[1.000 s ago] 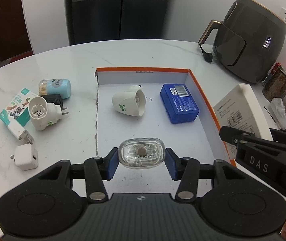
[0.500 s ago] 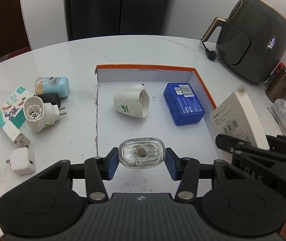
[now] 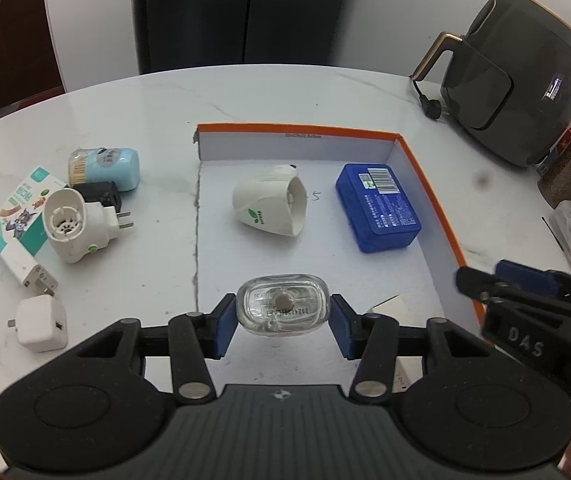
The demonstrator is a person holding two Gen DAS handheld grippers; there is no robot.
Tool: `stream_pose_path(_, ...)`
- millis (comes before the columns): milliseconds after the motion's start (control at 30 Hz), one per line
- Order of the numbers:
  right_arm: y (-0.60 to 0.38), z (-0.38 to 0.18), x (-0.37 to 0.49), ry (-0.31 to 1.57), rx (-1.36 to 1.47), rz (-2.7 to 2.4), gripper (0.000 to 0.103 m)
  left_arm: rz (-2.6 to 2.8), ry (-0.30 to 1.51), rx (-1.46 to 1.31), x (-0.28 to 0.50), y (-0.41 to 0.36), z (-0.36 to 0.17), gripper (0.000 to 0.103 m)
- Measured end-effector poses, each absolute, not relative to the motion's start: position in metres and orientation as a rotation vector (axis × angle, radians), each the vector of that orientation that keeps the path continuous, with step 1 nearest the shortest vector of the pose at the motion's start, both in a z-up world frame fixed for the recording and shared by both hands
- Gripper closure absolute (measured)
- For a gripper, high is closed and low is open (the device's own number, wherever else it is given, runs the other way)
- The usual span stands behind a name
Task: Organize rigid objects
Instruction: 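Open the right tool to drop the white box while the left lowers the bottle, then move both tools back to the pile toward the white charger and round plug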
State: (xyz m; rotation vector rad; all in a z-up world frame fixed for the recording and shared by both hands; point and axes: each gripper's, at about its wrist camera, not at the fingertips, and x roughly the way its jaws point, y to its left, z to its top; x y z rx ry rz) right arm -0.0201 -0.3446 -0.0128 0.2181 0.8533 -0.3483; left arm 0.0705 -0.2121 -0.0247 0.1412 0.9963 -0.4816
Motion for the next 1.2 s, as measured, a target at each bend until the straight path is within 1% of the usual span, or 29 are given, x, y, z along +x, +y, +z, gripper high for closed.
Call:
stream_pose_path(67,-0.348,-0.01,-0.025,0.837,0.201,-0.373,0.058,-0.495,0.997,0.143,0.071,-0.217,-0.025,0.053)
stream_pose_path(200,-0.361,-0.002,-0.037,0.792,0.264,-0.395,0.058,-0.531,0.987,0.152,0.069,-0.229,-0.024,0.053)
stream_pose_path(267,-0.365,0.001,-0.042,0.782,0.277,-0.4,0.056,-0.551,0.977,0.151,0.07,-0.235,-0.024,0.053)
stream_pose_path(433,-0.366,0.008,-0.052,0.755,0.292,-0.414,0.055,-0.594,0.979,0.123,0.076,-0.244,-0.029,0.053)
stream_pose_path(467,-0.365,0.009,-0.053,0.751,0.291,-0.414,0.054,-0.602,0.974,0.118,0.077,-0.245,-0.027,0.05)
stream_pose_path(500,-0.364,0.011,-0.056,0.744,0.287,-0.416,0.053,-0.609,0.968,0.115,0.077,-0.246,-0.025,0.042)
stream_pose_path(567,-0.361,0.014,-0.058,0.735,0.282,-0.418,0.053,-0.616,0.94,0.109,0.075,-0.244,-0.018,0.038)
stream_pose_path(733,-0.353,0.022,-0.063,0.719,0.279,-0.408,0.051,-0.587,0.918,0.121,0.069,-0.232,-0.006,0.033)
stream_pose_path(800,-0.346,0.024,-0.063,0.718,0.27,-0.395,0.05,-0.567,0.914,0.132,0.066,-0.225,-0.003,0.028)
stream_pose_path(833,-0.342,0.025,-0.062,0.717,0.267,-0.389,0.049,-0.558,0.914,0.133,0.066,-0.22,-0.001,0.027)
stream_pose_path(900,-0.335,0.027,-0.061,0.713,0.263,-0.378,0.045,-0.536,0.91,0.127,0.064,-0.209,0.003,0.021)
stream_pose_path(933,-0.33,0.029,-0.06,0.708,0.259,-0.372,0.042,-0.522,0.908,0.126,0.063,-0.204,0.006,0.02)
stream_pose_path(1000,-0.321,0.032,-0.058,0.701,0.247,-0.357,0.039,-0.501,0.902,0.121,0.061,-0.192,0.009,0.017)
stream_pose_path(1200,-0.289,0.04,-0.049,0.695,0.219,-0.299,0.033,-0.415,0.899,0.088,0.06,-0.149,0.015,0.013)
